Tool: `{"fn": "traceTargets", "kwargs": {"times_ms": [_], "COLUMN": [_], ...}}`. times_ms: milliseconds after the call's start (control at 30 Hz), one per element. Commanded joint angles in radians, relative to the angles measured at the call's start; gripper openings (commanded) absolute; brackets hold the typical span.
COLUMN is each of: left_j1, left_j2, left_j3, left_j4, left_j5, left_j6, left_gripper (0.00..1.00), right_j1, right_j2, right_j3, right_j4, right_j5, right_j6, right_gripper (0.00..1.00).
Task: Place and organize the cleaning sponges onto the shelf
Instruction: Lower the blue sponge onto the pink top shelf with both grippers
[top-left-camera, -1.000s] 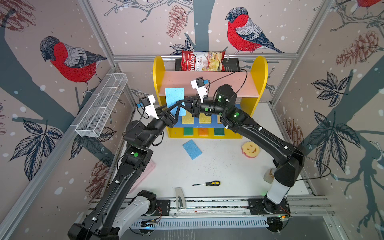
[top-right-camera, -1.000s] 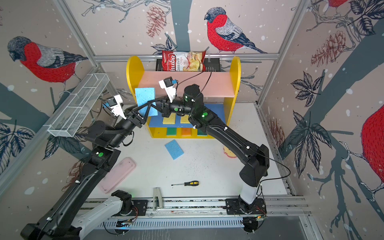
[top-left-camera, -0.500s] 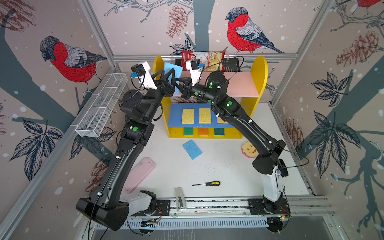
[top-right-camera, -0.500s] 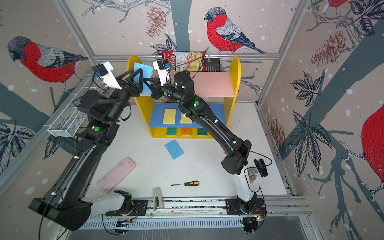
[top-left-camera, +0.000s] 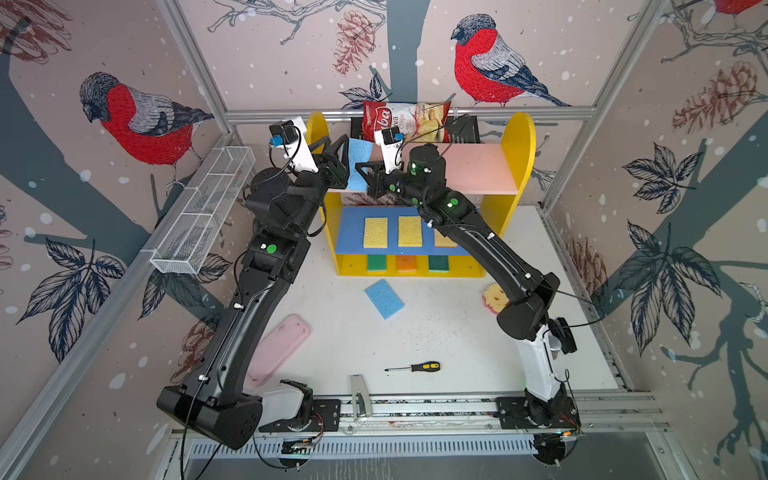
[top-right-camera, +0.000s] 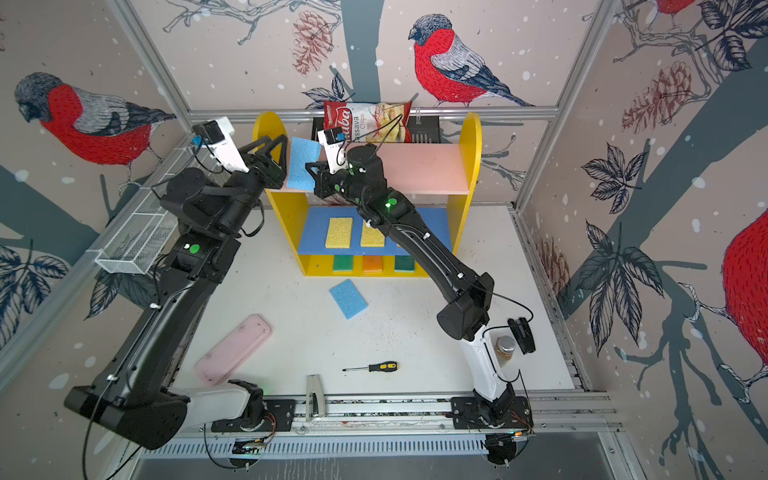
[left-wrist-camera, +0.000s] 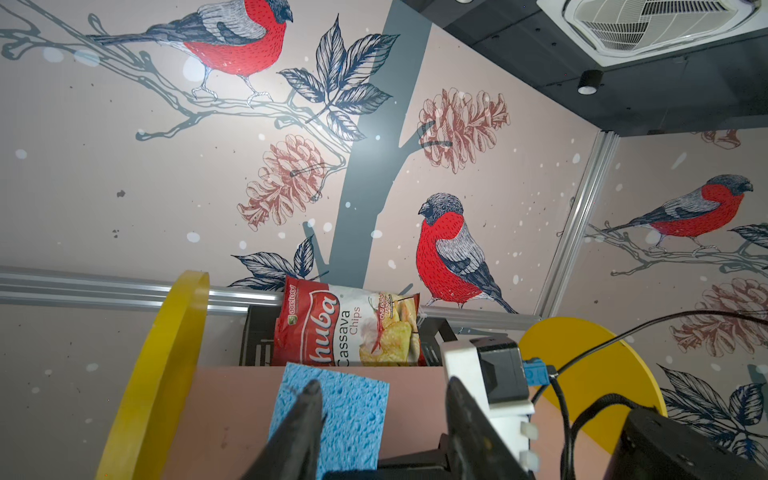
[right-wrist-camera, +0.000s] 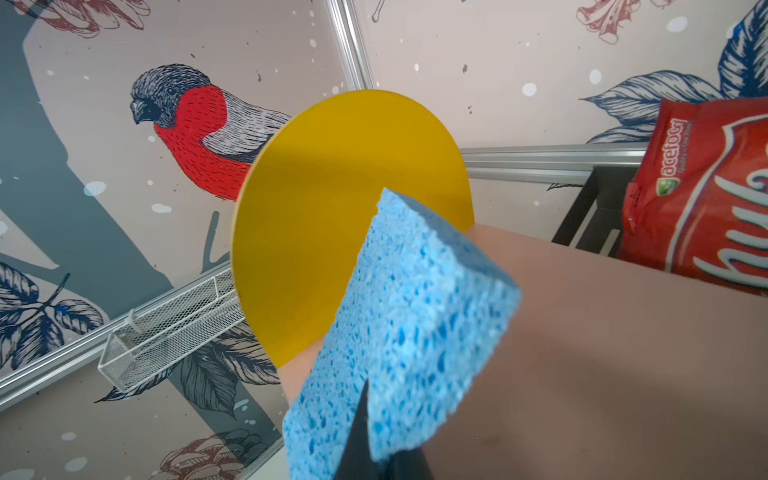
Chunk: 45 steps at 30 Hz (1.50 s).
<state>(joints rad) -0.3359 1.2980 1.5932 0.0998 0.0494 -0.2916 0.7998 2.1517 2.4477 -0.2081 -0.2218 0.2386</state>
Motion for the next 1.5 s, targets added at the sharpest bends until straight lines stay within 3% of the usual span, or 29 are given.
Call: {"fn": "traceTargets", "kwargs": {"times_ms": [0, 167, 300, 467, 667, 833, 933, 1300, 1467], "left_j1": [0.001, -0.001, 0.000, -0.002, -0.003, -0.005, -0.005, -0.005, -0.005], "left_j2": [0.036, 0.178, 0.270, 0.287, 0.269, 0.270, 0.275, 0.282, 0.286], "left_j3": [0.014, 0.192, 0.312, 0.321, 0.259, 0.203, 0.181, 0.171, 0.172], "left_j4": [-0.026, -0.178, -0.276, -0.305, -0.318, -0.316, -0.310, -0.317, -0.324], "left_j5": [0.011, 0.033, 0.056, 0.021, -0.037, -0.067, -0.075, -0.095, -0.102], "left_j6": [0.000, 0.003, -0.005, -0.018, -0.026, -0.035, -0.034, -0.028, -0.024], "left_gripper": [0.40, 0.17, 0.08, 0.00, 0.00, 0.00, 0.00, 0.00, 0.00], "right_j1": [-0.008, -0.010, -0.008, -0.005, 0.004, 0.012, 0.017, 0.021, 0.017], "right_j2": [0.012, 0.019, 0.022, 0.026, 0.026, 0.018, 0.010, -0.005, -0.023], "right_j3": [0.015, 0.017, 0.020, 0.022, 0.021, 0.014, 0.003, -0.007, -0.007], "right_j4": [0.017, 0.002, 0.002, -0.008, -0.022, -0.031, -0.027, -0.034, -0.031], "right_j5": [-0.001, 0.000, 0.018, 0.030, 0.057, 0.080, 0.106, 0.251, 0.305], "right_j6": [0.010, -0.008, -0.021, -0.036, -0.060, -0.068, -0.079, -0.082, -0.081], "right_gripper": [0.00, 0.00, 0.00, 0.00, 0.03, 0.28, 0.37, 0.60, 0.64]}}
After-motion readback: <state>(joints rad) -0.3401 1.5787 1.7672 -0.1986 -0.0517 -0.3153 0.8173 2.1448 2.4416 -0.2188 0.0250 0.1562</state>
